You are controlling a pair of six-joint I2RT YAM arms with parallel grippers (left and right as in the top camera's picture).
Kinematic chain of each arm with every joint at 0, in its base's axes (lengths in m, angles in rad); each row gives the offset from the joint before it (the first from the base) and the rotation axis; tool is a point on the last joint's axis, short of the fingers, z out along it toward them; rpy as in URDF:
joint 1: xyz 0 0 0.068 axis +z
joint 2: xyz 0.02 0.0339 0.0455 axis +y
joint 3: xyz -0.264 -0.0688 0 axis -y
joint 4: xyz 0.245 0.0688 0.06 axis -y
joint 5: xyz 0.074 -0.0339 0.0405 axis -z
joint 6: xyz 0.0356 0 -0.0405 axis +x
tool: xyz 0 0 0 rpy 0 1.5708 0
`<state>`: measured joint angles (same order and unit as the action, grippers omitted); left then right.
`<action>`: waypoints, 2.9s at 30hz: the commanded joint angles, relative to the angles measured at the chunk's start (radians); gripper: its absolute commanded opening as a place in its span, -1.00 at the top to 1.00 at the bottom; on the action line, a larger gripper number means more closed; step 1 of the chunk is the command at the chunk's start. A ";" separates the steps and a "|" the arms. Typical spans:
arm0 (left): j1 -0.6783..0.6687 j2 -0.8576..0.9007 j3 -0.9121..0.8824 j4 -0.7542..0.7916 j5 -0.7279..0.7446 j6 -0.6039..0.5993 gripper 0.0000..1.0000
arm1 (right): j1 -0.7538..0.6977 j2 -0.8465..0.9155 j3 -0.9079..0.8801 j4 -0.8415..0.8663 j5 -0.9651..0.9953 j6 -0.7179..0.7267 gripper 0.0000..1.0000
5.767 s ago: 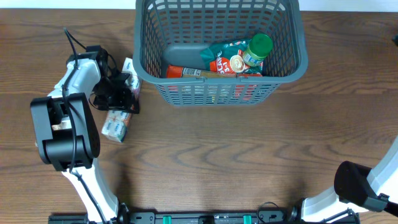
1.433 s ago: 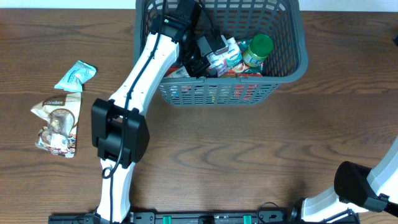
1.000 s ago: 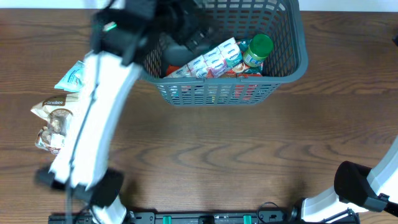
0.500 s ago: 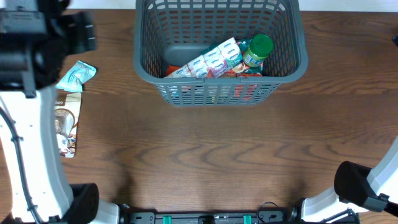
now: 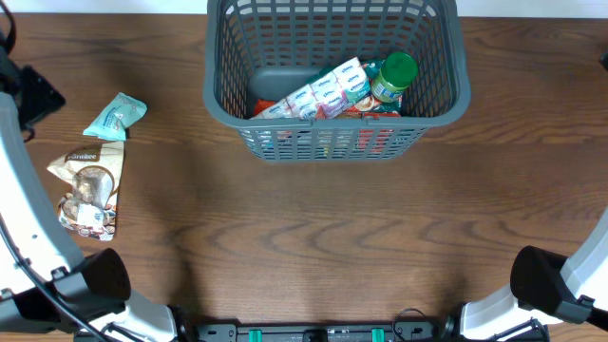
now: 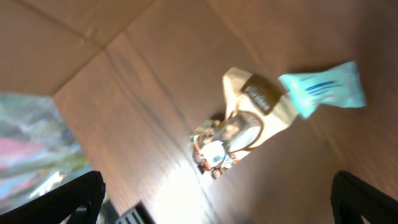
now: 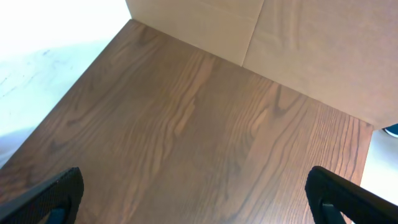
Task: Pack container
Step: 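Open left gripper and move it back to the brown snack bag, then grasp the brown PanTree snack bag with left gripper and lift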
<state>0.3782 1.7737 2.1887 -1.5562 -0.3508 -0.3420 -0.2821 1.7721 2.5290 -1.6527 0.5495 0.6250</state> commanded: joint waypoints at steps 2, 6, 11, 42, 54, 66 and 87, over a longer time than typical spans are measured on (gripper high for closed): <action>0.031 0.013 -0.110 0.029 -0.017 -0.026 -0.97 | -0.005 0.002 -0.005 -0.001 0.006 0.018 -0.99; 0.036 0.013 -0.236 0.086 -0.003 0.019 -0.98 | -0.005 0.002 -0.004 -0.001 0.006 0.018 -0.99; 0.036 0.013 -0.408 0.179 0.055 0.173 -0.97 | -0.005 0.002 -0.004 -0.001 0.006 0.017 -0.98; 0.194 0.011 -0.746 0.529 0.317 0.702 -0.97 | -0.005 0.002 -0.005 -0.001 0.006 0.018 -0.98; 0.197 0.069 -0.747 0.591 0.261 0.707 -0.97 | -0.005 0.002 -0.005 -0.001 0.006 0.017 -0.98; 0.197 0.212 -0.747 0.637 0.314 0.704 -0.98 | -0.005 0.002 -0.005 -0.001 0.006 0.017 -0.99; 0.198 0.377 -0.747 0.699 0.423 0.674 0.88 | -0.005 0.002 -0.004 -0.001 0.006 0.017 -0.98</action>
<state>0.5724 2.0949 1.4456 -0.8616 0.0826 0.3569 -0.2821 1.7721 2.5286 -1.6527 0.5495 0.6250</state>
